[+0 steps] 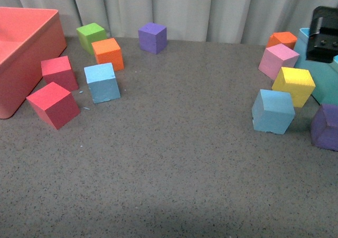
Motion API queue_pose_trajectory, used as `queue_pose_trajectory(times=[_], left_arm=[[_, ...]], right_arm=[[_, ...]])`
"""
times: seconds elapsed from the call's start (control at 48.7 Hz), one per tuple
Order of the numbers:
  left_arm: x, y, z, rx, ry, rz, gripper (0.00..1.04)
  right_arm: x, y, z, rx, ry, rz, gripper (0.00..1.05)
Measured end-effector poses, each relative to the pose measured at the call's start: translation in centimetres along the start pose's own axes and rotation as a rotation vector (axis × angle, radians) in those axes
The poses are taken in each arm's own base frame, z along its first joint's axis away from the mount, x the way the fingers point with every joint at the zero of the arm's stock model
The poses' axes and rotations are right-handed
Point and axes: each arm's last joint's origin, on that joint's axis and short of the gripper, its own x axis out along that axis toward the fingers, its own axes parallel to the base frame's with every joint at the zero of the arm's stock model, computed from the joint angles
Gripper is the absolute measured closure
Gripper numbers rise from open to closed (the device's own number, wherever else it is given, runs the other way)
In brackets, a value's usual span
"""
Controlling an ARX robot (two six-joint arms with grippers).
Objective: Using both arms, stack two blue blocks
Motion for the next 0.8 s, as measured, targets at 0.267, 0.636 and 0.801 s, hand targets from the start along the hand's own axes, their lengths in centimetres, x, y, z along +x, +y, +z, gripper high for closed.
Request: queue_pose_trajectory(times=[0.267,0.636,0.801], left_arm=[[0.0,0.0,0.0,0.000,0.000,0.000,0.07],[0.0,0.0,0.0,0.000,0.000,0.000,0.07],[0.0,0.0,0.0,0.000,0.000,0.000,0.07]], right_arm=[[5.5,2.6,-0.5,0.006,0.202,-0.005,0.10],[8.6,3.6,-0.3,-0.001,0.298,-0.056,0.10],[9.9,3.9,-0.7,-0.003,0.323,-0.062,0.10]])
